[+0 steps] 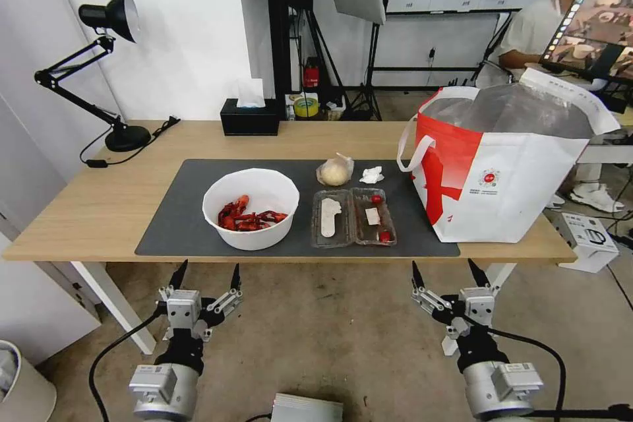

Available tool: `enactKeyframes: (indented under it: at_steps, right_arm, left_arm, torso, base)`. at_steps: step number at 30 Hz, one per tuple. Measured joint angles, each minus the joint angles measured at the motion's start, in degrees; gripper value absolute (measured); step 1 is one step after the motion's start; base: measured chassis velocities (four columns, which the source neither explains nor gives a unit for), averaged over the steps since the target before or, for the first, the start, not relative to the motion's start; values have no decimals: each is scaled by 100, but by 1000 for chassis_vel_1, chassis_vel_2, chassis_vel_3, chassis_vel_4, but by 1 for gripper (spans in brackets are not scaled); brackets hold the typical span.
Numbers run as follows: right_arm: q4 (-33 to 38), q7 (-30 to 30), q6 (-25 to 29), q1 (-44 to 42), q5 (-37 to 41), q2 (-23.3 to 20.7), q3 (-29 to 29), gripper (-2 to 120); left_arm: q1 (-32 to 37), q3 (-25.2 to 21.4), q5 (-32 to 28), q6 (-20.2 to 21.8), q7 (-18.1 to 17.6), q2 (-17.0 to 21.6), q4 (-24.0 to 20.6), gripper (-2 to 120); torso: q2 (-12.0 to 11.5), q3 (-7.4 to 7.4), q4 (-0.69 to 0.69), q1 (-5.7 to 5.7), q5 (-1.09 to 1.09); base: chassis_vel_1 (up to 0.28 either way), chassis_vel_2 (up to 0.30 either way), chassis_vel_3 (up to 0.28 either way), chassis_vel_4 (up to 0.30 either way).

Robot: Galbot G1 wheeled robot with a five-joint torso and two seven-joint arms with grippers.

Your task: Pick up the trash from the table and place it into the takeout bag.

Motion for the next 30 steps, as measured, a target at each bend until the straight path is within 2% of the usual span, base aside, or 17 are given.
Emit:
enactKeyframes:
  at_steps: [30]
  right_arm:
    - [0,0,0,0,0,0,0,100]
  left_arm:
    - [-1,0,-3,0,-2,1,1,100]
  torso:
    - [0,0,0,0,0]
  base:
    - [0,0,0,0]
